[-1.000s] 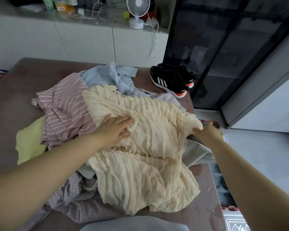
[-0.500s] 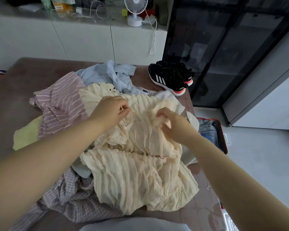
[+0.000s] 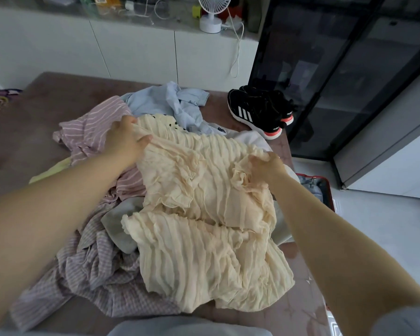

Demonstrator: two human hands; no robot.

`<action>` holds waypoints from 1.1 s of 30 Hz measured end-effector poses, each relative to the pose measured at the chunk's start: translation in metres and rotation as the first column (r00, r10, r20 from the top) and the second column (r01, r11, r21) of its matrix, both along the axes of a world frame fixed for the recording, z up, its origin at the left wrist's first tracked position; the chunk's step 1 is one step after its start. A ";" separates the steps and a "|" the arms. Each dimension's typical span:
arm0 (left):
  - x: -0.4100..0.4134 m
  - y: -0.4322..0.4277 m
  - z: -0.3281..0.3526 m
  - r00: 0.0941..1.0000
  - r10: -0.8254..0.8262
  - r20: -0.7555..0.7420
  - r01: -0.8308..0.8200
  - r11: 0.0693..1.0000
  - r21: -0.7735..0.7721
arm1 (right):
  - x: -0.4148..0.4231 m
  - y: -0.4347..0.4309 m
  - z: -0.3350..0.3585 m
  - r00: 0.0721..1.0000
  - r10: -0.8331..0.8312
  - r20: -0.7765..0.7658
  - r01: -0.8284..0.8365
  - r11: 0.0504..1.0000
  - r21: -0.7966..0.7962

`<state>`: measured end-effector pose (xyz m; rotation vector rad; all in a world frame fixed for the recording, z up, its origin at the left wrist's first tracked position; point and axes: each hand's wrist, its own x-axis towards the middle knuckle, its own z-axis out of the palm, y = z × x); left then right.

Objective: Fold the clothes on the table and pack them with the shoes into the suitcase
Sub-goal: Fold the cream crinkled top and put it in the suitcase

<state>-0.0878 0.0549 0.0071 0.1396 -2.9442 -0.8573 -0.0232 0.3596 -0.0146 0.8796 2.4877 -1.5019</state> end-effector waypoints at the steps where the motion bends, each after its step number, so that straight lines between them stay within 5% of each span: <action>1: -0.003 -0.002 0.000 0.998 0.030 0.056 -0.032 0.999 0.037 | -0.006 -0.001 0.002 1.000 -0.011 -0.005 0.012 0.999 0.036; 7: -0.010 -0.003 -0.004 0.987 0.019 0.157 -0.040 0.990 0.133 | -0.035 0.001 0.029 0.982 -0.016 -0.186 0.105 0.872 0.479; 9: -0.011 0.002 -0.004 0.988 0.031 0.153 -0.048 0.992 0.113 | -0.043 -0.013 0.039 0.971 0.239 -0.016 -0.197 0.834 0.516; 11: -0.012 0.006 -0.002 0.988 0.072 0.137 -0.086 0.992 0.096 | -0.048 -0.026 0.044 0.862 0.421 0.284 -0.507 0.689 0.519; 13: -0.013 0.007 0.000 0.989 0.102 0.103 -0.112 0.989 0.094 | -0.050 -0.025 0.048 0.852 0.374 0.366 -0.520 0.525 0.674; 19: -0.016 0.000 -0.002 0.997 0.081 -0.018 -0.081 0.997 0.012 | -0.033 0.018 0.037 0.933 0.137 0.334 -0.359 0.425 0.831; 21: -0.013 0.005 -0.003 0.998 0.053 -0.026 -0.054 0.997 -0.047 | -0.028 0.032 0.027 0.942 0.143 0.302 -0.334 0.465 0.820; 27: -0.019 0.015 -0.003 0.998 0.055 -0.001 -0.055 0.997 -0.052 | -0.027 0.019 -0.001 0.908 0.172 0.381 -0.358 0.791 0.496; 33: -0.028 -0.002 -0.003 0.972 0.161 0.168 -0.209 0.922 0.326 | -0.028 0.034 -0.018 0.919 0.016 0.395 -0.204 0.875 0.440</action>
